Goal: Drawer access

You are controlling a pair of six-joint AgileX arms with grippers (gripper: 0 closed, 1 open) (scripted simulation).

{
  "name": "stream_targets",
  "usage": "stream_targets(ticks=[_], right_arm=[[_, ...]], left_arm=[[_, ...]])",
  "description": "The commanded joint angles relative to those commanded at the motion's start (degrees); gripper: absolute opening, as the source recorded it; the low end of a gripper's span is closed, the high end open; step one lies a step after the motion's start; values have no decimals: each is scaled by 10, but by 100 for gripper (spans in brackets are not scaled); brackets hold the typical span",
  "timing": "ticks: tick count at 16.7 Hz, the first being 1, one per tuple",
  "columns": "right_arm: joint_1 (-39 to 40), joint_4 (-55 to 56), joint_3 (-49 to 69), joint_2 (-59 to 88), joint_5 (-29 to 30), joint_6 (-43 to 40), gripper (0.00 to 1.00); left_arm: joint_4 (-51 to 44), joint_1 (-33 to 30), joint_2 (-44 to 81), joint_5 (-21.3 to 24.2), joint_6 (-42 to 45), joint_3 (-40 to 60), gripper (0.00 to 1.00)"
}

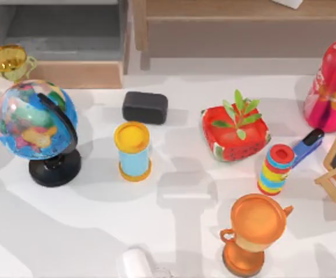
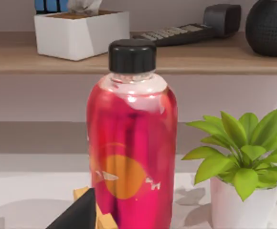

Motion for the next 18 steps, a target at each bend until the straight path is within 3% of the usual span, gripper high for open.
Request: stream_targets(ticks=[4,11,18], right_arm=[[0,0,0,0,0,0,100],[0,0,0,0,0,0,100],[0,0,0,0,0,0,100]], left_arm=[[9,8,-9,6,-4,-23,0],[77,41,-66,39,-1,-156,0],[94,52,-79,52,-1,-179,0]])
